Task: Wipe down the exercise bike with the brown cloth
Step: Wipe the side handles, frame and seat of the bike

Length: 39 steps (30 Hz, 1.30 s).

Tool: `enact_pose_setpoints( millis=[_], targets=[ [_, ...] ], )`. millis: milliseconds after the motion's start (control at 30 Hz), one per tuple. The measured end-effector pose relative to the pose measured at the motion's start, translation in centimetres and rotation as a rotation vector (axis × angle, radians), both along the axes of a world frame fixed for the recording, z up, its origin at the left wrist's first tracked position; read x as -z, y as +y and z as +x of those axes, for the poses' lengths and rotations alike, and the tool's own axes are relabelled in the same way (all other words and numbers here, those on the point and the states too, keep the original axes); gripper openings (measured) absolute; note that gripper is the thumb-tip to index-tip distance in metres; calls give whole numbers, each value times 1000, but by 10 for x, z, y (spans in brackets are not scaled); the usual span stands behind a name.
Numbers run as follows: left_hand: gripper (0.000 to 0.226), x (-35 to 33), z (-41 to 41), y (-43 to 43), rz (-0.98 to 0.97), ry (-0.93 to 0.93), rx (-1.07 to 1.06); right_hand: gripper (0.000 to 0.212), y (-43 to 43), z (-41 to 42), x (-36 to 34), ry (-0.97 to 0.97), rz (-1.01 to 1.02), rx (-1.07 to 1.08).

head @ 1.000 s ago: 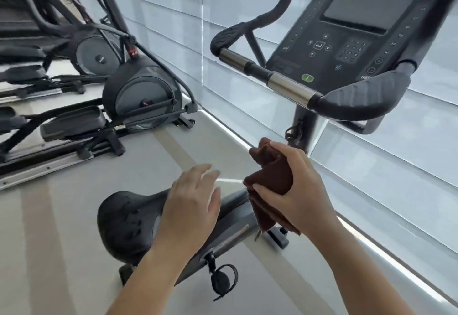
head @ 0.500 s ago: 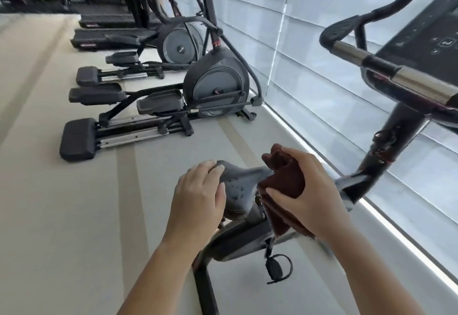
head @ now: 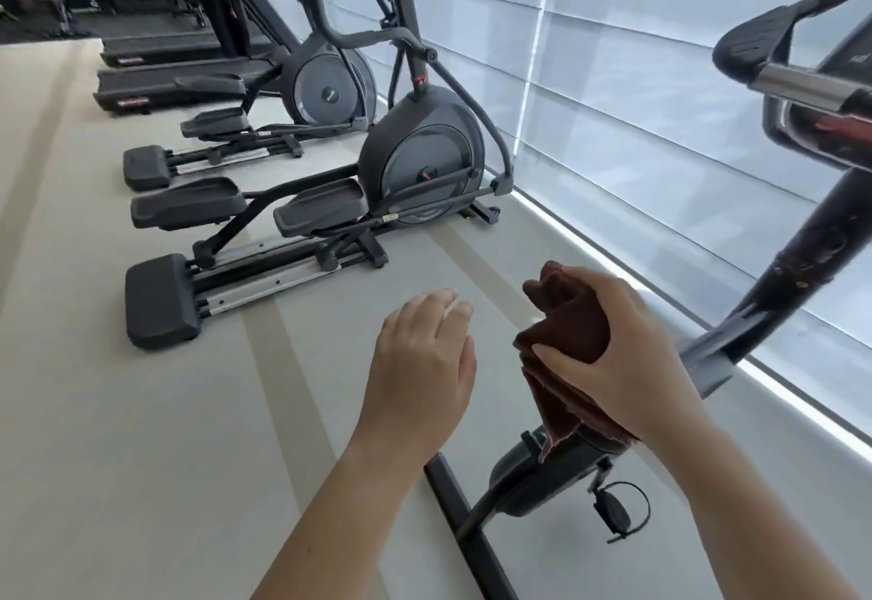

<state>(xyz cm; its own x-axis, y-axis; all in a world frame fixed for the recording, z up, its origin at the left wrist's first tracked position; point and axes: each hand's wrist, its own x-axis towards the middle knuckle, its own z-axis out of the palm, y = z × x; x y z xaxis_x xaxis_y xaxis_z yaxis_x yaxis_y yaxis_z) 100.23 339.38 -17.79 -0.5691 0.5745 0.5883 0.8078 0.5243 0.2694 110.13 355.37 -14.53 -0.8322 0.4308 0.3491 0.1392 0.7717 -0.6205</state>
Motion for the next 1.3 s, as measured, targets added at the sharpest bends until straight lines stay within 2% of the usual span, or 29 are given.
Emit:
enact_pose_setpoints(
  millis=[200,433,600,767,1067,1300],
  targets=[
    [34,17,-93,25,-11,-6,94,67,9,-88,17,5,-2,90],
    [34,4,-212,102,-35,34,262,67,64,-196,16,65,-49,246],
    [34,-2,-281,153,-6,19,373,68,101,-245,7,70,-8,354],
    [32,0,-332,222,50,34,579,72,137,-275,5,92,-5,491],
    [28,-22,-422,340,146,80,985,72,177,-342,-18,168,59,906],
    [32,-41,-440,412,174,59,1239,73,200,-366,-37,212,113,1125]
  ],
)
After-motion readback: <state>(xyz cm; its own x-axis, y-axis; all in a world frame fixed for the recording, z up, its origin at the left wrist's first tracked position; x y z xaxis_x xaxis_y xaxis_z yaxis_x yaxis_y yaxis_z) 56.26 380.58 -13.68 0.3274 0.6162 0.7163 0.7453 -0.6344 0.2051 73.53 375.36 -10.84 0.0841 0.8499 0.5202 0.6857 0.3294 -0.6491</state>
